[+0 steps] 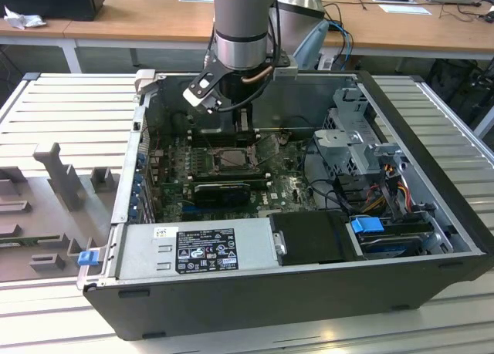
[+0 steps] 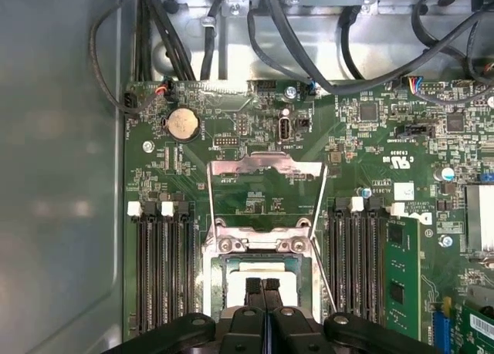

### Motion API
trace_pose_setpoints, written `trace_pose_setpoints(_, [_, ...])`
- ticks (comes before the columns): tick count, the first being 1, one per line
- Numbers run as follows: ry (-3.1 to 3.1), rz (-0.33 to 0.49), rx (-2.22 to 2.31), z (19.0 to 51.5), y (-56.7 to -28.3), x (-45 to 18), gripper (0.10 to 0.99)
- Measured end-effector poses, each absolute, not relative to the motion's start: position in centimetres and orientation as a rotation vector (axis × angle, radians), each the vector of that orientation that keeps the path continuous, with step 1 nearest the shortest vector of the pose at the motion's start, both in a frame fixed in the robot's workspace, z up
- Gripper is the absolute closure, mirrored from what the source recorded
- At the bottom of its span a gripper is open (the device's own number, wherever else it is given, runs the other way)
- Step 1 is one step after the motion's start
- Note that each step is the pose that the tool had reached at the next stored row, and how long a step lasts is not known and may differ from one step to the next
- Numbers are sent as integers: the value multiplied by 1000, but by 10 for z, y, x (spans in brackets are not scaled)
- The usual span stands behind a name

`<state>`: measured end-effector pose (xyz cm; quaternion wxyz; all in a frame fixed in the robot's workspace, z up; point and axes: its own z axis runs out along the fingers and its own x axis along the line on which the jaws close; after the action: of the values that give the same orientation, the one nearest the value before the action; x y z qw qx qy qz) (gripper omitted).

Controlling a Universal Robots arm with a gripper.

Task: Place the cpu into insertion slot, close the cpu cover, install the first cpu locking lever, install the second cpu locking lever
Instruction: 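Close the cpu cover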

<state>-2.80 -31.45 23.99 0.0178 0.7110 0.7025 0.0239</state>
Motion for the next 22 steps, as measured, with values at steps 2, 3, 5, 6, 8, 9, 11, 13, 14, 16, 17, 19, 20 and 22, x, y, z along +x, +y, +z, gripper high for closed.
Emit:
trace_pose_setpoints(2, [2182,74,2209,244,-314,-28,980])
trace_pose_setpoints(3, [2182,74,2209,245,-314,-28,980])
trace_pose_setpoints(5, [2182,75,2209,245,-314,-27,980])
trace_pose_setpoints(6, [2182,74,2209,245,-314,-27,980])
trace_pose_setpoints(8, [2182,74,2209,245,-314,-25,980])
trace_pose_setpoints(9, [2182,74,2209,246,-314,-24,980])
trace_pose_setpoints(11, [2182,74,2210,249,-314,-24,980])
trace_pose_setpoints(13, [2182,74,2210,251,-314,-24,980])
trace_pose_setpoints(14, [2181,74,2210,253,-314,-23,980])
trace_pose_setpoints(16, [2181,74,2210,253,-314,-20,980])
trace_pose_setpoints(17, [2181,74,2210,253,-314,-19,980])
trace_pose_setpoints(19, [2181,73,2211,253,-314,-13,980])
trace_pose_setpoints(20, [2182,73,2211,253,-314,-11,980])
trace_pose_setpoints(22, [2182,71,2212,253,-314,-5,980])
